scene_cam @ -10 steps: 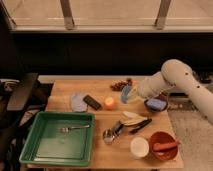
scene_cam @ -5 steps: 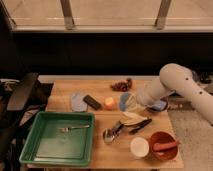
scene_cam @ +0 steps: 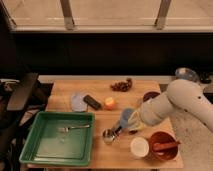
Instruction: Stack cups into tray
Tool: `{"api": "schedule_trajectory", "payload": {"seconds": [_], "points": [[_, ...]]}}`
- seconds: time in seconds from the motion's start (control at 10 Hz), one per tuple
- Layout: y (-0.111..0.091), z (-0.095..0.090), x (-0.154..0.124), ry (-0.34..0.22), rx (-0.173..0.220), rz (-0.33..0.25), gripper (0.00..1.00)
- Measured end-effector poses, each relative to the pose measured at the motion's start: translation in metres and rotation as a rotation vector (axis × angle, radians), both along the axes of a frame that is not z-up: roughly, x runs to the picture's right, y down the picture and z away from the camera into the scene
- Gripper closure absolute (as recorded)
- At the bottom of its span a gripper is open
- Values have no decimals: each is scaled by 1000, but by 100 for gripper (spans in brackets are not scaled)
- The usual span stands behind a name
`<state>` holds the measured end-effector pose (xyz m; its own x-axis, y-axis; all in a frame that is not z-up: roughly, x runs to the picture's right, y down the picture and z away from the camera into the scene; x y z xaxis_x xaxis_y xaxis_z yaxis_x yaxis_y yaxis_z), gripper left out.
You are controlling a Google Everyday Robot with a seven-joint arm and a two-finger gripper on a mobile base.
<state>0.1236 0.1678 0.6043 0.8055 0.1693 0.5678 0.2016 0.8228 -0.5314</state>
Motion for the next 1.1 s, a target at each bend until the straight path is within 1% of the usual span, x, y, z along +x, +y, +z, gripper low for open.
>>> {"api": "schedule_trajectory", "payload": {"seconds": [0.1,0.2,0.3,0.5,0.8,1.1], "points": [[11,-9,8,-1,-4,-15,100],[17,-14,15,3,-5,-23,100],[22,-16,26,8,-11,-18,100],[34,-18,48,28,-31,8,100],[50,-13,54,32,-55,20,100],[70,-3,58,33,-96,30,100]]}}
